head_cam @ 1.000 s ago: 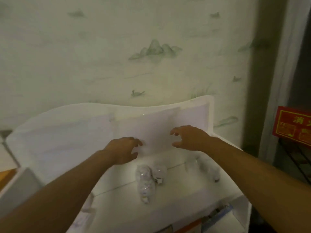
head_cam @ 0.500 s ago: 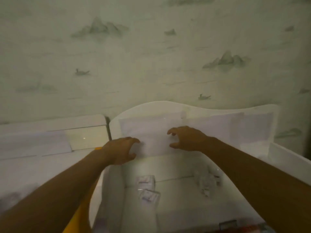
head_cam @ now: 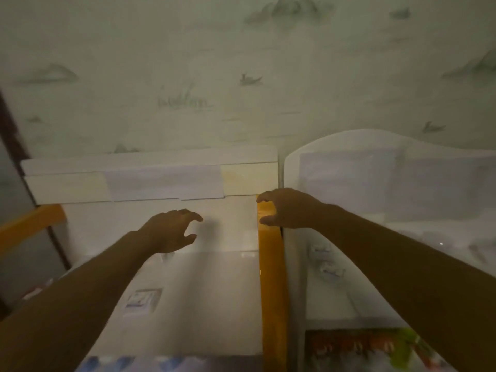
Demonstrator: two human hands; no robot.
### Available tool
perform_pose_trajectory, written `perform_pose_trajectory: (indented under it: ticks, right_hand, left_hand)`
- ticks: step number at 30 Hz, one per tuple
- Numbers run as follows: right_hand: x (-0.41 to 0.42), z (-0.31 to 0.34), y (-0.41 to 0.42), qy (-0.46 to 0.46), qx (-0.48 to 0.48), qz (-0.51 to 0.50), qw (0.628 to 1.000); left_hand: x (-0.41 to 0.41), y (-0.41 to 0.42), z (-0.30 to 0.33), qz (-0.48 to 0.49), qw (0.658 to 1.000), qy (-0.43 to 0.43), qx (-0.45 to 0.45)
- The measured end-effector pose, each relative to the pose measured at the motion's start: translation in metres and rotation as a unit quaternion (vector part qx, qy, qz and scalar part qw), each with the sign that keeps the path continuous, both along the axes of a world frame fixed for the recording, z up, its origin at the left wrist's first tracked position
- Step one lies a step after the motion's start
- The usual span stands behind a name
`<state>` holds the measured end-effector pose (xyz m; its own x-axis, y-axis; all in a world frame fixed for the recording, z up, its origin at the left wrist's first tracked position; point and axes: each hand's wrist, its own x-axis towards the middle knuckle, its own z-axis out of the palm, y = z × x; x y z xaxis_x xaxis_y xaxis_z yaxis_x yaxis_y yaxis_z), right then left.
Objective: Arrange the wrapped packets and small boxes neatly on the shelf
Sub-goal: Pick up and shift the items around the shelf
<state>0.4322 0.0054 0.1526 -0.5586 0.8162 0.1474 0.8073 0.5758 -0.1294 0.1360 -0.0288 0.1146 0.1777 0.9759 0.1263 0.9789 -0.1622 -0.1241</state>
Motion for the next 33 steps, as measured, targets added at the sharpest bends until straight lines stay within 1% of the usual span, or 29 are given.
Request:
perform_pose_trajectory:
  ticks: [3,8,13,20,22,25,29,33]
  right_hand:
    - [-0.026,0.001,0.000,-0.007,-0.005,0.011,1.000]
    - [-0.065,0.000,0.009,0.009,-0.010,0.042,0.999]
    - [-0.108,-0.016,0.022,0.028,-0.044,0.073,0.996]
    - [-0.165,-0.039,0.021,0.001,-0.065,0.106,0.992]
    - [-0.178,-0.043,0.024,-0.001,-0.067,0.095,0.993]
    - [-0.210,-0.055,0.025,0.020,-0.081,0.079,0.993]
    - [-0.266,-0.090,0.017,0.023,-0.120,0.071,0.990]
    - [-0.312,-0.129,0.018,0.017,-0.159,0.052,0.986]
  left_hand:
    - [-0.027,-0.008,-0.006,0.017,1.000,-0.013,-0.007]
    - [-0.067,-0.016,-0.013,0.062,0.998,-0.009,-0.024]
    - [-0.110,-0.029,-0.016,0.115,0.992,-0.007,-0.042]
    - [-0.175,-0.038,-0.034,0.147,0.986,-0.017,-0.076]
    - [-0.194,-0.032,-0.038,0.150,0.985,-0.020,-0.083]
    - [-0.222,-0.017,-0.052,0.143,0.985,-0.025,-0.098]
    - [-0.259,0.002,-0.079,0.123,0.979,-0.026,-0.161]
    - [-0.285,0.022,-0.104,0.096,0.976,-0.068,-0.182]
